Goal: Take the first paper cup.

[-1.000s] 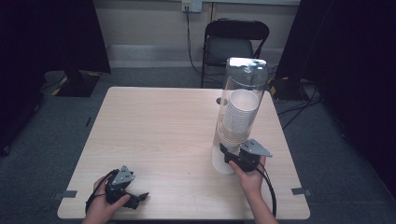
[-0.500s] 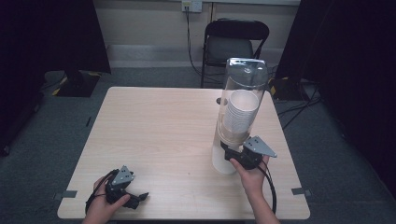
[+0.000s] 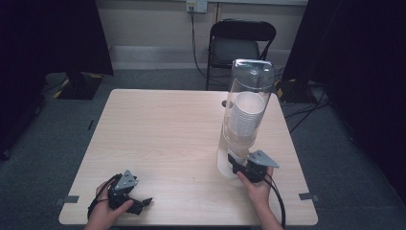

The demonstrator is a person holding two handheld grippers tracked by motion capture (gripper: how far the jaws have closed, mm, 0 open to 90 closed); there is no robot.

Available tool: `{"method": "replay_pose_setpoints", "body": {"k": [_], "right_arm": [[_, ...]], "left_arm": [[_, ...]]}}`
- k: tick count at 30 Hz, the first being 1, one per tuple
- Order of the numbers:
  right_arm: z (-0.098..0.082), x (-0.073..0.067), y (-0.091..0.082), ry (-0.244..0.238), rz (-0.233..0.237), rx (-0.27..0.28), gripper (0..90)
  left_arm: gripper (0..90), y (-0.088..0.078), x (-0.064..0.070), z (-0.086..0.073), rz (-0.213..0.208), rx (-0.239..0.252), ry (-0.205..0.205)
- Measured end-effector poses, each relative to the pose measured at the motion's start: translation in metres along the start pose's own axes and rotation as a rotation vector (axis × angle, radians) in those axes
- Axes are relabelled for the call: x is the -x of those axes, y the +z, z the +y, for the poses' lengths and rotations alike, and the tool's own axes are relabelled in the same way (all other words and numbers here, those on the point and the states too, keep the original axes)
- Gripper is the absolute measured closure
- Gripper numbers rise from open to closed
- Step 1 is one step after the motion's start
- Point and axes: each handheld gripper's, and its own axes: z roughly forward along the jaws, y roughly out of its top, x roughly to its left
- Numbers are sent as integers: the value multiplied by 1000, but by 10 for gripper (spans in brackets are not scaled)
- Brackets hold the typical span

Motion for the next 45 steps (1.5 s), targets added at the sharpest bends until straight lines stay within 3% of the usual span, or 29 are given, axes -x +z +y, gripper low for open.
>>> {"method": "replay_pose_setpoints", "body": {"k": [2,5,7,9,16,21,26,29,31,32,34,35,36,37,41,45], "right_arm": [[23,1,-2,-94,16,-44,359],[25,6,-3,-82,43,-77,351],[15,15,-5,-59,43,-90,344],[11,14,-8,-81,37,-100,339],[12,13,-20,-78,44,-76,324],[3,7,-30,-78,66,-86,314],[-1,-4,-42,-119,108,-95,306],[0,-9,-44,-133,127,-83,303],[1,-17,-43,-150,152,-76,300],[3,-23,-41,-165,171,-74,299],[5,-31,-39,-166,195,-64,297],[7,-40,-34,-180,213,-59,295],[7,-40,-34,-180,213,-59,295],[9,-50,-29,-200,242,-54,293],[11,-67,-19,-214,276,-54,290],[10,-74,-13,-232,290,-62,288]], "left_arm": [[0,0,0,0,-1,-4,5],[0,0,0,0,0,-5,6],[0,0,0,0,-1,-5,5],[0,0,0,0,-1,-5,6],[0,0,0,0,-1,1,-2],[0,0,0,0,-1,-1,-1],[2,0,0,1,0,3,-1],[82,0,1,3,-3,19,-5],[239,-1,2,13,-43,33,-42],[184,0,2,17,-59,46,-64],[195,-1,6,29,-77,86,-85],[239,-1,8,35,-102,100,-96],[239,-2,10,41,-132,111,-108],[304,-2,13,48,-150,127,-116],[322,1,23,80,-218,205,-175],[363,6,29,107,-225,209,-173]]}}
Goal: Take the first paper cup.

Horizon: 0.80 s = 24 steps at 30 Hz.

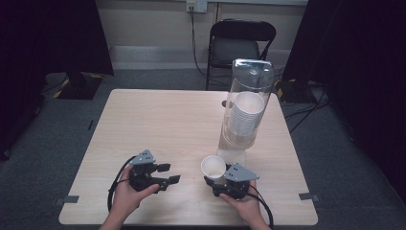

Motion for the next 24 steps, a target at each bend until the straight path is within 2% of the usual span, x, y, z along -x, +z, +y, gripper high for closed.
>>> {"method": "replay_pose_setpoints", "body": {"k": [1,3,4,6,9,11,15,16,17,18,19,20,22,24], "right_arm": [[1,-3,3,-7,10,-2,286],[1,-4,4,-10,17,1,285],[2,-7,6,-19,25,3,284],[2,-9,7,-19,33,7,283],[1,-13,12,-40,40,-16,281],[1,-13,13,-45,36,-23,281],[3,-16,15,-53,60,-9,280],[4,-18,16,-56,59,-9,278],[4,-18,16,-56,59,-9,278],[5,-19,17,-52,64,-6,278],[6,-20,18,-55,59,-3,276],[6,-21,19,-59,60,-7,274],[7,-22,19,-65,53,-13,272],[7,-23,21,-77,54,-17,270]], "left_arm": [[401,2,2,4,5,-7,3],[408,10,6,12,-4,-19,-6],[437,17,8,18,-23,-26,-29],[449,21,10,21,-19,-38,-26],[483,30,12,28,-43,-21,-59],[490,32,13,29,-41,-12,-67],[525,41,17,34,-8,-52,-63],[577,42,16,34,-8,-59,-62],[577,45,16,33,-6,-73,-63],[616,46,16,33,-1,-87,-65],[711,48,17,33,5,-98,-61],[745,50,17,33,13,-116,-73],[764,50,16,33,28,-128,-78],[807,50,14,33,30,-139,-104]]}}
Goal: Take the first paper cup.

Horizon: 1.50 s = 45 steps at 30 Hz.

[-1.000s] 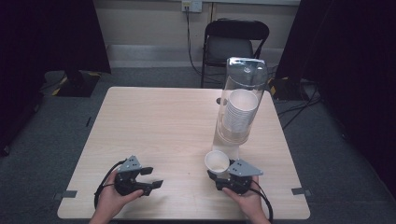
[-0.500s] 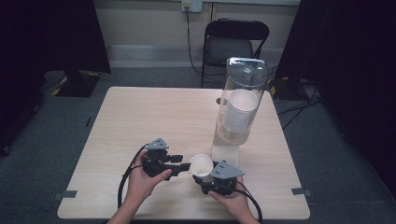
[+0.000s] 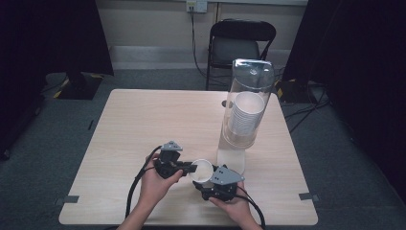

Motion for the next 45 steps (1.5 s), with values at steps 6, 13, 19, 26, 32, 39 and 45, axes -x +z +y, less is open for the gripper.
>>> {"method": "replay_pose_setpoints", "body": {"k": [6,13,19,26,32,39,45], "right_arm": [[2,-5,1,-39,-27,4,213],[-3,17,-21,29,-134,37,198],[-10,48,-40,148,-248,45,199],[-14,70,-50,219,-370,46,189],[-7,83,-54,235,-401,66,186],[2,87,-52,263,-391,110,196],[9,88,-49,259,-400,139,204]], "left_arm": [[870,-9,-8,5,61,-14,-25],[866,-34,-44,7,208,-23,-113],[853,-49,-71,4,325,-26,-166],[657,-50,-80,-3,343,20,-178],[339,-59,-72,-8,276,113,-98],[236,-83,-58,-40,144,172,36],[216,-84,-60,-77,164,132,96]]}}
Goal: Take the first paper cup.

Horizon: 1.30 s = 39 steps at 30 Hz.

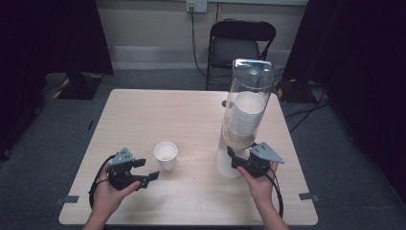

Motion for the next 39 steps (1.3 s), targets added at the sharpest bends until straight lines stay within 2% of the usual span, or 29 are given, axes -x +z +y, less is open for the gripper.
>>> {"method": "replay_pose_setpoints", "body": {"k": [1,2,3,4,5,6,7,10,11,12,13,15,19,22,24,27,34,35,36,37,38,39], "right_arm": [[2,0,0,-3,-10,4,205],[6,-1,2,1,-5,26,206],[8,-2,3,3,-3,27,208],[10,-3,4,4,1,27,221],[11,-4,5,1,-4,32,227],[11,-4,5,1,-4,32,227],[13,-4,6,-4,-6,32,226],[16,-4,8,36,11,39,240],[17,-4,9,16,1,35,307],[17,-4,9,16,1,35,307],[17,-2,9,5,0,28,311],[15,-2,9,9,4,36,318],[12,-1,9,-3,6,54,323],[10,-1,8,-10,4,51,326],[6,-1,10,-24,6,74,331],[7,-1,10,-35,8,61,335],[5,-1,11,-30,2,71,339],[3,-1,11,-39,1,45,346],[3,-1,11,-39,1,45,346],[-14,1,17,-65,2,-59,378],[-14,1,17,-65,2,-59,378],[-24,3,17,-61,-6,-107,375]], "left_arm": [[213,2,-1,-9,2,-18,15],[199,8,-4,-24,7,-47,25],[199,8,-4,-24,7,-47,25],[198,14,-7,-33,10,-88,25],[199,16,-8,-35,23,-101,35],[199,16,-8,-35,23,-101,35],[199,18,-9,-37,31,-104,55],[195,22,-10,-41,43,-121,75],[183,23,-9,-43,48,-117,74],[183,23,-10,-43,52,-119,84],[179,24,-10,-45,55,-115,75],[166,25,-11,-46,55,-115,98],[163,25,-10,-47,60,-120,113],[153,25,-7,-48,71,-138,155],[145,25,-7,-48,70,-135,151],[147,25,-7,-48,69,-136,155],[147,23,-7,-49,71,-134,150],[147,23,-7,-49,69,-138,154],[147,23,-7,-49,69,-138,154],[147,23,-7,-50,70,-132,151],[147,23,-7,-50,70,-132,151],[147,22,-8,-50,69,-137,154]]}}
